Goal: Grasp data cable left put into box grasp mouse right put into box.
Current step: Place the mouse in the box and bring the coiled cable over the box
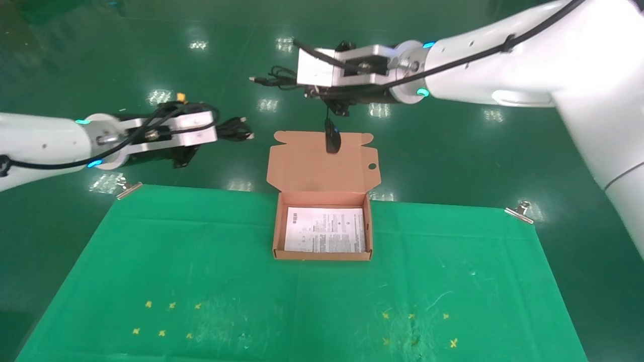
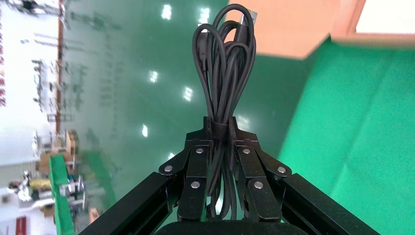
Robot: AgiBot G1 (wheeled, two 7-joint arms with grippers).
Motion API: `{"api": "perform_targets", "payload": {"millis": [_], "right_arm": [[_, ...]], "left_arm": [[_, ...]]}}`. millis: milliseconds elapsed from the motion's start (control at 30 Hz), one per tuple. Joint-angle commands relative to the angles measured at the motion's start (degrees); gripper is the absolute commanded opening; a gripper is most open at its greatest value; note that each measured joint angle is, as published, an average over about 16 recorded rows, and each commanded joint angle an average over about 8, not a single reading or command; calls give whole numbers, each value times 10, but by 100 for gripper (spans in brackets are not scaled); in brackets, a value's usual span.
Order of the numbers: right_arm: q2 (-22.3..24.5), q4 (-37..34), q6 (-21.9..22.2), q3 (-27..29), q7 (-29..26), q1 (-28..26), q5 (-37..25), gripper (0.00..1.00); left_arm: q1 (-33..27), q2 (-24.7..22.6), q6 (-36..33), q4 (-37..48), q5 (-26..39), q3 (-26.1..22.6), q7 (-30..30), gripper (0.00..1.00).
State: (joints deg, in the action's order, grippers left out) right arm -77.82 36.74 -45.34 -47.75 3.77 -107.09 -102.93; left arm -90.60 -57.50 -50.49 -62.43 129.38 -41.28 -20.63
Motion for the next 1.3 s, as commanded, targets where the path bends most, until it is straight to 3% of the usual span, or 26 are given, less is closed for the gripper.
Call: {"api": "perform_targets", "payload": {"millis": [33,500,1067,1100,1300], "right_arm": [[-1,-6,8,-9,1,2,6,0],[-6,9,47,-100,-53,56,97,0],[-6,-43,117,-220,-146,104,172,0],[-6,-45,117,-225,-148,104,176,4],[-6,-49,113,-247,-152,104,187,79]], "left_arm": [[2,7,-4,1,11,-1,-6,0],[14,26,-52,-30,134,-9,-108,0],[22,28,-64,-55,155,-9,-134,0],[22,28,-65,-55,155,-9,-135,0],[22,28,-65,-56,156,-9,-135,0]]}}
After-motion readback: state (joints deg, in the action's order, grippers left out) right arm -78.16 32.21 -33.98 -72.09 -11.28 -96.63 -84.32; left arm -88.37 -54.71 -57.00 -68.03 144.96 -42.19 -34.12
